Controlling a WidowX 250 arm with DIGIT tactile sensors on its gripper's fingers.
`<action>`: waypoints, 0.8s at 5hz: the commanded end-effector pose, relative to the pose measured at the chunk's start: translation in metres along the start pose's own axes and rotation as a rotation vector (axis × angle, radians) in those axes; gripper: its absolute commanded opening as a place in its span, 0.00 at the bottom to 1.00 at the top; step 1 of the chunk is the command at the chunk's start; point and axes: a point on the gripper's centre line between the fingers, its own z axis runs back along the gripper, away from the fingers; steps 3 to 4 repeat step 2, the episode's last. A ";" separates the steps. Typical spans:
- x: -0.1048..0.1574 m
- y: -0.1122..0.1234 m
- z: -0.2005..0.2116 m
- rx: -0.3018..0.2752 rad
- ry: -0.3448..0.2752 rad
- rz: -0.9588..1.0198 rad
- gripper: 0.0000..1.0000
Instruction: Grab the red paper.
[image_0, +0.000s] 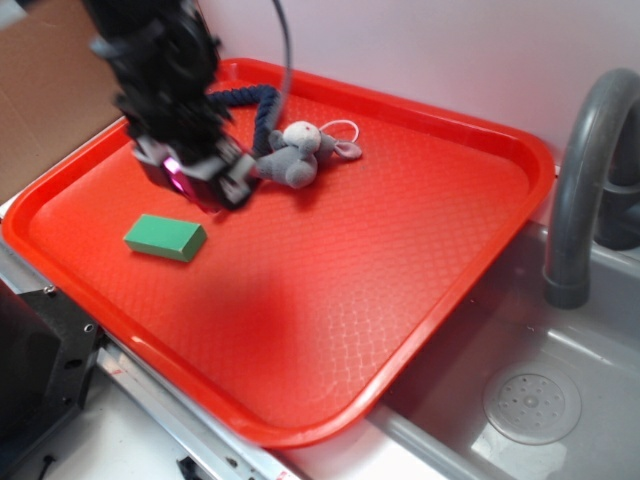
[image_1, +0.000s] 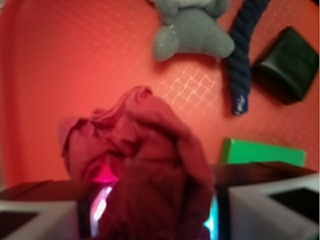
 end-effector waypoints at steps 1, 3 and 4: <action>-0.030 0.001 0.103 0.043 -0.145 0.067 0.00; -0.028 0.001 0.100 0.070 -0.102 0.085 0.00; -0.028 0.001 0.100 0.070 -0.102 0.085 0.00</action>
